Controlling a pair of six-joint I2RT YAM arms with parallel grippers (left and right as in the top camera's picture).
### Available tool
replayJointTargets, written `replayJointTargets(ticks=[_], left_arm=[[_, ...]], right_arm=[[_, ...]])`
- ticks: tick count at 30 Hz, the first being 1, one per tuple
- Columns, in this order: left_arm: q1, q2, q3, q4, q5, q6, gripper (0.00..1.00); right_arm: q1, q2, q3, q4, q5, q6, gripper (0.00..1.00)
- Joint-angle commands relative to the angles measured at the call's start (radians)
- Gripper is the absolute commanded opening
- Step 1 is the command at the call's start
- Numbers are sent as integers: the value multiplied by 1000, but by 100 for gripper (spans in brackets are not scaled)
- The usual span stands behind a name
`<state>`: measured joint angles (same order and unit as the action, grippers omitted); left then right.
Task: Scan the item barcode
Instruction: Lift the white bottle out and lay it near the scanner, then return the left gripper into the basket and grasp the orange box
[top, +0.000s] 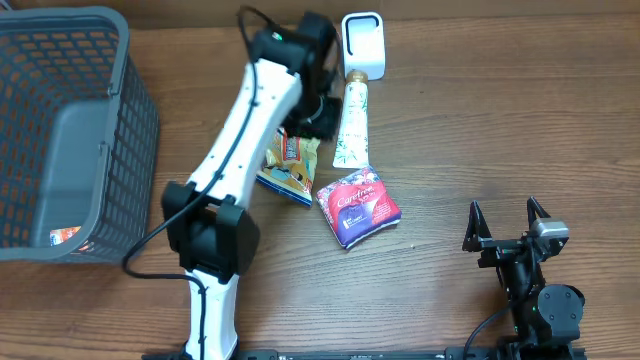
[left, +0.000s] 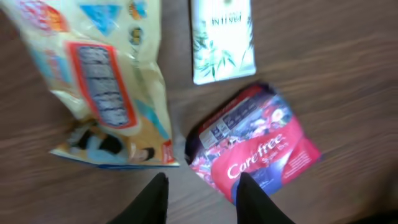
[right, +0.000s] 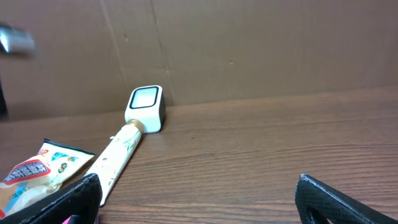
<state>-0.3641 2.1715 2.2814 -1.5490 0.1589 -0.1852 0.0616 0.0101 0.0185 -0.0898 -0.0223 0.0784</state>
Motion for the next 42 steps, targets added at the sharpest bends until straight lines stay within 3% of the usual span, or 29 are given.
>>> replayJointTargets(ticks=[1, 5, 7, 9, 12, 14, 17, 21, 27, 31, 37, 42], left_arm=[[61, -24, 208, -64, -13, -13, 31], [128, -37, 394, -141, -8, -5, 36], [174, -80, 440, -141, -14, -5, 45], [227, -135, 448, -141, -13, -5, 63], [316, -214, 448, -141, -14, 7, 69], [446, -295, 448, -141, -95, 6, 100], [605, -335, 448, -141, -198, 6, 100], [788, -328, 410, -141, -219, -8, 100], [1038, -283, 317, -140, -222, -153, 100], [1097, -243, 259, -141, -227, -177, 99], [1104, -179, 67, -128, -428, -430, 100], [1103, -121, -113, 2, -447, -436, 100]], right_arm=[[7, -7, -11, 6, -5, 6, 100], [7, -7, -11, 6, -5, 6, 100], [7, -7, -11, 6, -5, 6, 100], [7, -7, -11, 6, -5, 6, 100], [7, -7, -11, 6, -5, 6, 100], [7, -7, -11, 6, -5, 6, 100], [7, -7, -11, 6, -5, 6, 100], [7, -7, -10, 6, -5, 6, 100], [7, -7, -11, 6, -5, 6, 100], [7, -7, -11, 6, -5, 6, 100], [7, -7, -11, 6, -5, 6, 100], [7, -7, -11, 6, -5, 6, 100]])
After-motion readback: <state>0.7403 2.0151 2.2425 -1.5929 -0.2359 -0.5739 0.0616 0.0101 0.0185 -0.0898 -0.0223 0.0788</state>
